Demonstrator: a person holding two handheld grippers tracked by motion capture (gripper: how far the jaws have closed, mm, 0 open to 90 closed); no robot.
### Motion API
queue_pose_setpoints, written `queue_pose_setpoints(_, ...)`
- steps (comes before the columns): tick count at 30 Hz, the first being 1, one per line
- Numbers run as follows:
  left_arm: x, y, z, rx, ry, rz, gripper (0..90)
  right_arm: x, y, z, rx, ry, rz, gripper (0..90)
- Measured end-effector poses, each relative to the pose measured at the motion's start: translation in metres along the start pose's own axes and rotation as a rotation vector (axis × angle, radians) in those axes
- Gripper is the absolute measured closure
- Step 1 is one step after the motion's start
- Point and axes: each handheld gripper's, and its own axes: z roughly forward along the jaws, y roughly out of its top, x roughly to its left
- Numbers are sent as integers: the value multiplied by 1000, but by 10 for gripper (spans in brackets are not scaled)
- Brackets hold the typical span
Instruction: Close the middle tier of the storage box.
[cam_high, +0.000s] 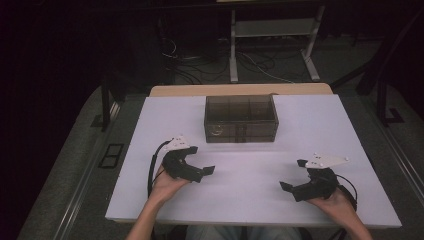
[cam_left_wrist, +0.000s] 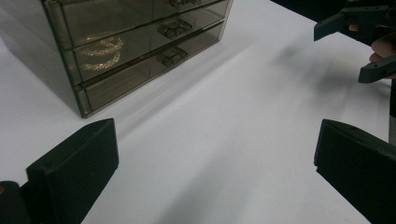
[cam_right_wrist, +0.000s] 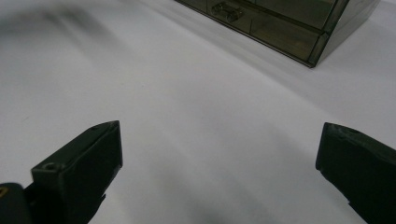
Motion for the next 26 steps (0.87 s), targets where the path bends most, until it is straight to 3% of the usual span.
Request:
queue_pose_setpoints(15,-7,-22,-18,-57,30,23,0,1,0,-2,-3,1,7,0)
queue_pose_setpoints(18,-10,-27,-22,-72,55,28,0,1,0,-2,0,-3,6,0)
queue_pose_setpoints(26,-11,-31,-25,-90,71,29,0,5,0,-3,-2,-4,8,0)
